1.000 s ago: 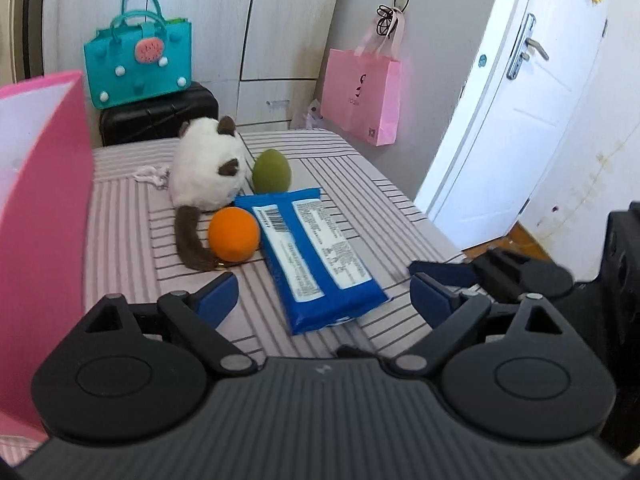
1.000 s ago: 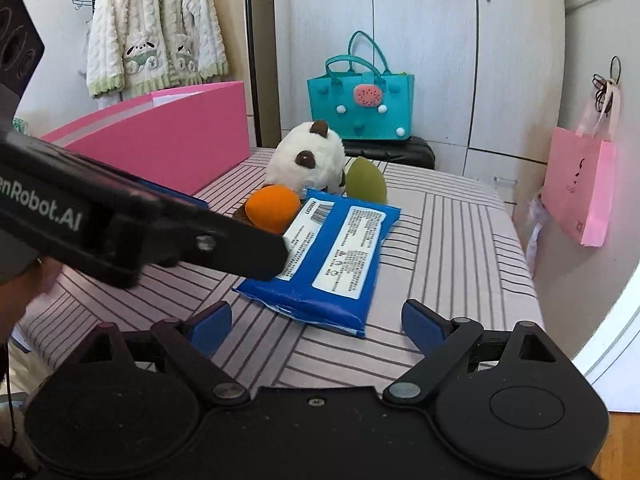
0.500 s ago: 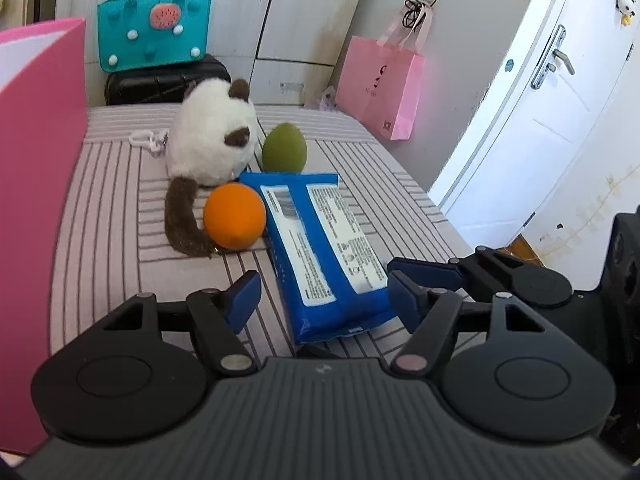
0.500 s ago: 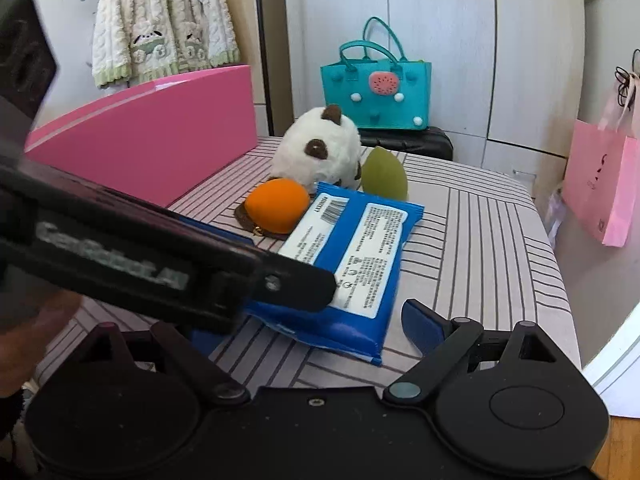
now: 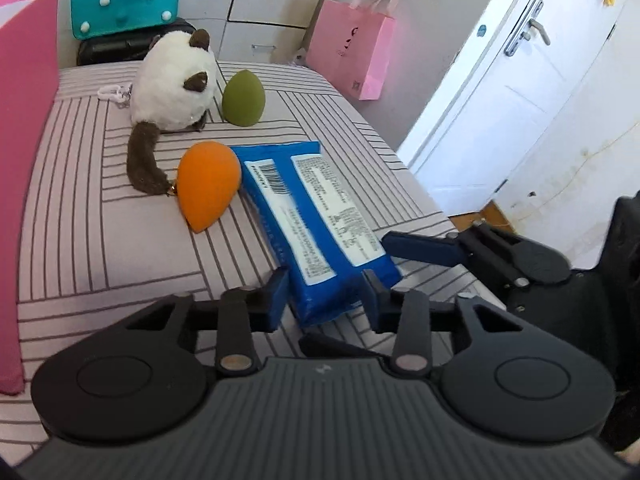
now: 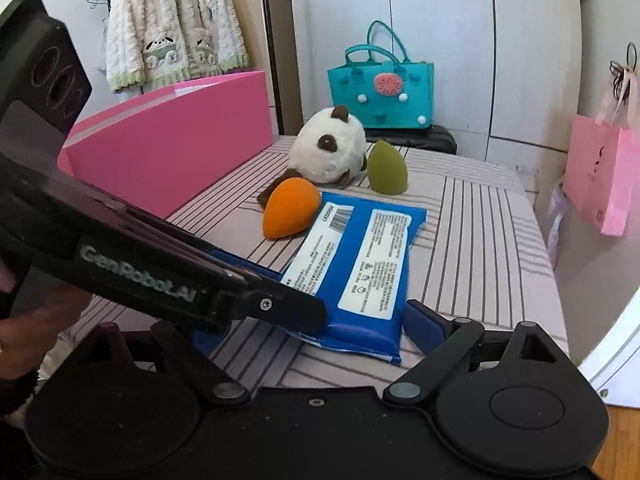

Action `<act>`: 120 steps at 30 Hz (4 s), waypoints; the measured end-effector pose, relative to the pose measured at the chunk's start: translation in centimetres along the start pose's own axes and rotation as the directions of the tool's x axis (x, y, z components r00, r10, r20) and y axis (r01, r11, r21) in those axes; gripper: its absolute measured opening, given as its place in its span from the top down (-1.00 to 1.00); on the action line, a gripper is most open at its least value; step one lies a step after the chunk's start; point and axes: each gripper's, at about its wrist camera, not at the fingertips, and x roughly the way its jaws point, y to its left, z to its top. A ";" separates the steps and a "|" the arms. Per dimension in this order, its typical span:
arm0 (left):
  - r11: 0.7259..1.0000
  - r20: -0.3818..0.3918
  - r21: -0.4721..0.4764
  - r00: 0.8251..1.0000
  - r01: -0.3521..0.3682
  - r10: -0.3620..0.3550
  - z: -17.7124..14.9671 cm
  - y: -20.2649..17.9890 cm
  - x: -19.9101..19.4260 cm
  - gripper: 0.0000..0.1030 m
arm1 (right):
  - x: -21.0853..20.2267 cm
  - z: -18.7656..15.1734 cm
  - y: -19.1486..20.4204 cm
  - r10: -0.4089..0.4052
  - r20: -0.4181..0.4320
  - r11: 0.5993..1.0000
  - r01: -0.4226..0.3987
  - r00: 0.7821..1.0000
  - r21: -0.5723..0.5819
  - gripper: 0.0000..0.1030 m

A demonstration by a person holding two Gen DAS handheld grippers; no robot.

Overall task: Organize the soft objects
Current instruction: 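Grasp the blue wipes packet edge with the left tool, then lift the blue wipes packet off the table with the left tool, then carry the blue wipes packet over the pink box with the left tool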

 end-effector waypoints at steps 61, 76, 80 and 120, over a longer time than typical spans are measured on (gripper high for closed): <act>0.997 0.027 -0.063 0.998 0.049 -0.048 0.7 -0.5 -2.6 0.53 | -1.8 1.0 0.8 -0.076 0.026 0.986 0.071 0.997 0.153 -0.34; 0.997 0.040 0.002 0.997 0.073 -0.073 -0.5 -1.1 -9.3 0.53 | -6.5 2.5 4.6 -0.001 0.055 0.998 -0.002 0.999 0.055 -0.33; 0.997 0.054 0.010 0.996 0.076 -0.076 -0.7 -0.8 -11.4 0.53 | -7.5 3.3 6.2 0.015 0.067 1.000 -0.016 0.998 0.016 -0.33; 0.994 0.183 -0.105 0.982 -0.021 0.040 4.2 14.3 -25.1 0.53 | 2.2 17.8 16.3 0.452 -0.022 0.882 -0.451 0.892 -0.134 -0.31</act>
